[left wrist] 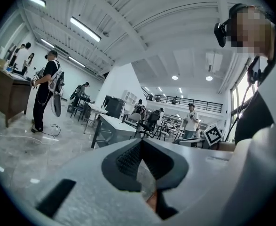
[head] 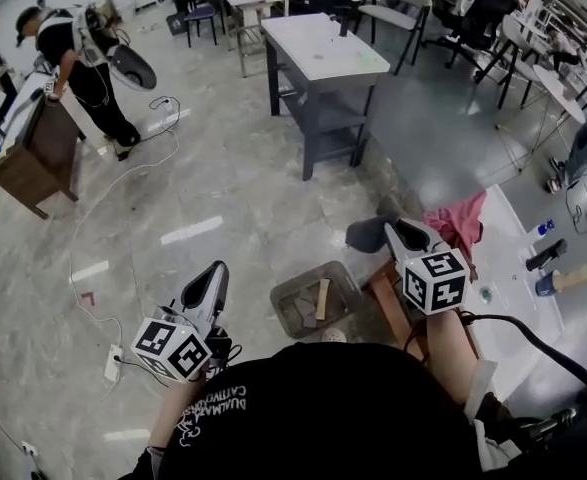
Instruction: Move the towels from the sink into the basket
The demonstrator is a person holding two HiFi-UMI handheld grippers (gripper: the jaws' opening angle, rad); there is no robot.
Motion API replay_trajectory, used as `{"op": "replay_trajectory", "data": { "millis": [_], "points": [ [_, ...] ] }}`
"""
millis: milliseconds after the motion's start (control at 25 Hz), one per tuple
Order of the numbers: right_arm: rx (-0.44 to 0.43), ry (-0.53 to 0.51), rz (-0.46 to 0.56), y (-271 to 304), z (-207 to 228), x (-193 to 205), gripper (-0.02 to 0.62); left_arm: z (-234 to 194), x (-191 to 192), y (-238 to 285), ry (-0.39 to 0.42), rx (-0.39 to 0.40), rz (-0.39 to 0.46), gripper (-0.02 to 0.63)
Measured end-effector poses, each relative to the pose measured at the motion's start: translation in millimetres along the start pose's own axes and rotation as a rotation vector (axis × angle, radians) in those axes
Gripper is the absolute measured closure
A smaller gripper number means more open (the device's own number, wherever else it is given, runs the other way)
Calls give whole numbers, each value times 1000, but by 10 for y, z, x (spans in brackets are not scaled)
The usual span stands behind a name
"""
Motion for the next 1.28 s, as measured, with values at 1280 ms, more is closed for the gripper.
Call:
{"op": "replay_trajectory", "data": {
  "millis": [1280],
  "points": [
    [-493,130,-369,1790,125,1551,545,-208,1514,1223,-144,-327,-176,604]
  ]
}}
Point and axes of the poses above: the fingertips, and each gripper's own axes: y forward along the fingers, z to its right, x out of its underside, the point moved 6 cm from there along -y, backward along the fingers, and after that the axes turned 1 degree about -x, right-handed, at the moved point
